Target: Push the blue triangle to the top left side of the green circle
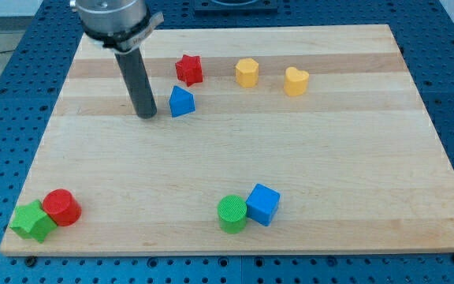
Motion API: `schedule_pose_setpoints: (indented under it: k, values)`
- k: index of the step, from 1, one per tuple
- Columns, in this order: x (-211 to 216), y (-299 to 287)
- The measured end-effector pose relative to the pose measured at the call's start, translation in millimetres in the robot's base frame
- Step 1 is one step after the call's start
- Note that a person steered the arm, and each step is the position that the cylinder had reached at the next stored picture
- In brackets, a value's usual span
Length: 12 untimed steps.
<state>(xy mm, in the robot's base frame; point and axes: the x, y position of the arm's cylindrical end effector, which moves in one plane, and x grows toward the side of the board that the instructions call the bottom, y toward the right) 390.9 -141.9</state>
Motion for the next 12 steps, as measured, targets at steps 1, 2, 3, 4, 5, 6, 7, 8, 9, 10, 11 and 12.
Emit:
schedule_pose_setpoints:
  k: [1, 2, 3, 4, 5, 6, 7, 8, 9, 10, 11, 12]
  values:
    - [-25.3, 53.9]
    - [-30.3, 91.2]
    - [-25.2, 98.8]
    - [-2.4, 101.4]
    - [27.4, 102.3]
    - [59.8, 102.5]
    - [71.7, 125.3]
    - [73.2, 143.5]
    - [87.3, 143.5]
    - [103.4, 143.1]
    - [121.5, 135.6]
    - [125.0, 124.1]
